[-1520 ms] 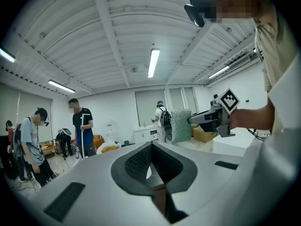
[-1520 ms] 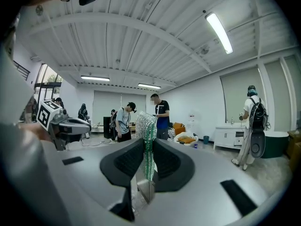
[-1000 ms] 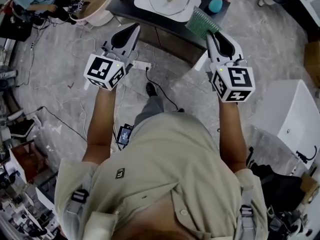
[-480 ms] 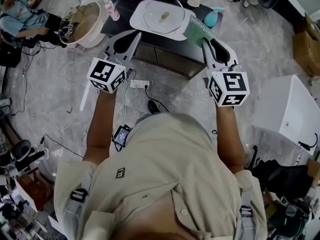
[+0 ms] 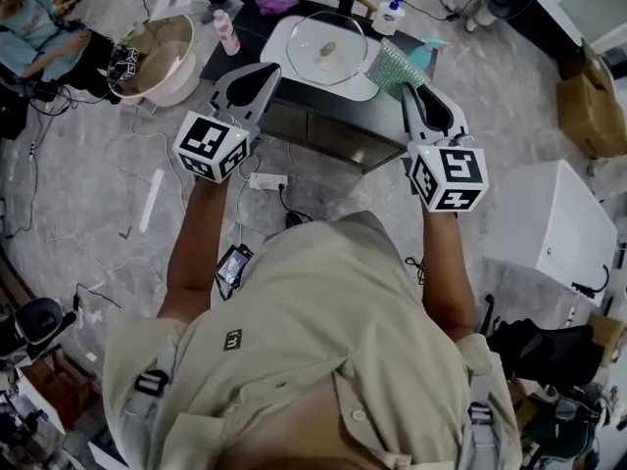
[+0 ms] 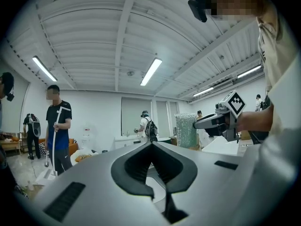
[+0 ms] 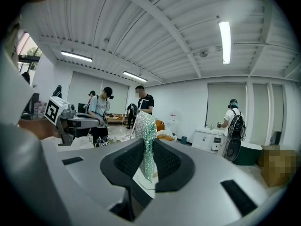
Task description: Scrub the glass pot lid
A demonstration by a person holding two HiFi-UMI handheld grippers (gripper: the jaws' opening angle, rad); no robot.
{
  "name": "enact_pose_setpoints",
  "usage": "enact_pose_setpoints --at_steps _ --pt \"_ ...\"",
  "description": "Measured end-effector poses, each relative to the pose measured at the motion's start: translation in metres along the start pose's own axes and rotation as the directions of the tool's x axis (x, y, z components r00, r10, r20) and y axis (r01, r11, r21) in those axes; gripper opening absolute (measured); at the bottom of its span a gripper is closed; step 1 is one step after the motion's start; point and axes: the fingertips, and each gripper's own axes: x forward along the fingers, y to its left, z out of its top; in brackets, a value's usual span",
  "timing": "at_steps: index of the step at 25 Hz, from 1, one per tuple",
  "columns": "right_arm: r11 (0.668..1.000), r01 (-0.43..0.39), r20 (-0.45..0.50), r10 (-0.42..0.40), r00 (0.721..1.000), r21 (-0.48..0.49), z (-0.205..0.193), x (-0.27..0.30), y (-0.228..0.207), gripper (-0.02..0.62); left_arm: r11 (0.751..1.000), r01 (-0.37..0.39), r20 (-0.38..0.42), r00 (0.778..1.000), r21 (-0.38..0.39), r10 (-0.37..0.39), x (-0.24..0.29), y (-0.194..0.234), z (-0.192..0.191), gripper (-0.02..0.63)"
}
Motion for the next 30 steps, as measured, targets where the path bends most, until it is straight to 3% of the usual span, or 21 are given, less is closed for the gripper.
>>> enact_pose_setpoints --at_steps 9,18,30 --pt "0.999 -0.045 -0.01 0.045 0.999 0.001 0.003 0.061 0.0 0.074 0.999 -0.041 -0.018 0.999 0.011 0.041 -0.007 0.031 -0.007 0.014" --pt "0.988 -0.154 -0.014 0.154 0.988 -0.013 0.009 0.146 0.025 0.074 0.984 -0.177 -0.044 0.983 0.003 0.177 -0.036 0.1 -0.016 0.014" --pt "0.985 -0.165 -0.152 0.157 0.976 -0.042 -0.032 0.261 -0.011 0.074 0.971 -0.223 -0.12 0.97 -0.09 0.212 0.018 0.161 -0.072 0.014"
